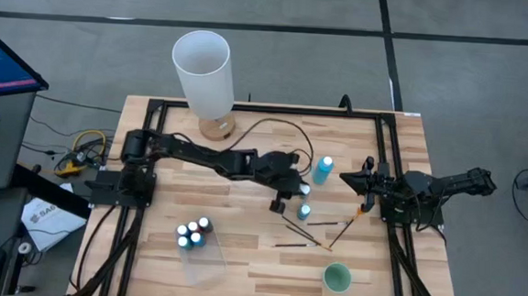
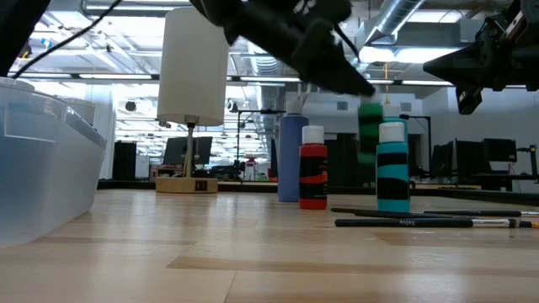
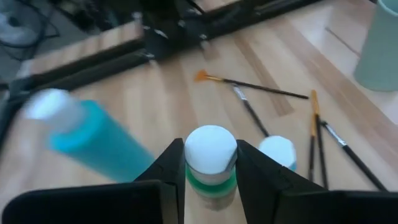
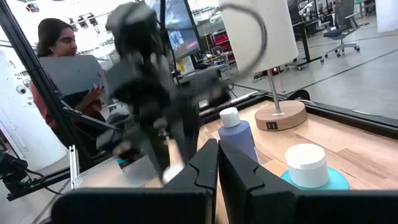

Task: Pick & Place Paint Supplies
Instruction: Put the dark green paint bottle into the transparent bin, then put the red paint bottle into the transparent bin

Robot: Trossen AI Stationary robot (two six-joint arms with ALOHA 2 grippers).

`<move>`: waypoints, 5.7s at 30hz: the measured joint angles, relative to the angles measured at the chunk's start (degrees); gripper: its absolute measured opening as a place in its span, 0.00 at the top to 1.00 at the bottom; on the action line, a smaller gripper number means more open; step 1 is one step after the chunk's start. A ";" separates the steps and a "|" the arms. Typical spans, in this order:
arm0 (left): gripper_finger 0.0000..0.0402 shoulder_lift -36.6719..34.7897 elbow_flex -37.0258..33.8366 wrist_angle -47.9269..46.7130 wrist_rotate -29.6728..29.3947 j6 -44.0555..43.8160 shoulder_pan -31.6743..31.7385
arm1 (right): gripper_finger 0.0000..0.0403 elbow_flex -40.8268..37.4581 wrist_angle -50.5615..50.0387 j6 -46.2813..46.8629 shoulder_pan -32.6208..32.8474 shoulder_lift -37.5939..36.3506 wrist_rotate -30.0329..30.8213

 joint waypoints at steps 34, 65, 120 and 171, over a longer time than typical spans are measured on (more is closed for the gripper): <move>0.79 -49.81 -33.14 -15.74 -4.33 -23.62 -27.16 | 0.98 0.00 0.04 0.00 0.00 -0.02 0.00; 0.79 -49.23 -52.30 -6.61 -7.62 -25.82 -28.12 | 0.98 0.00 0.02 -0.02 -0.02 -0.01 0.00; 0.66 -56.19 -51.80 20.08 -9.67 -6.79 -15.66 | 0.98 0.00 0.01 0.00 0.00 -0.02 0.00; 0.34 -10.51 -27.85 21.62 -7.29 -7.22 -4.41 | 0.98 0.00 0.02 0.00 0.00 -0.02 0.00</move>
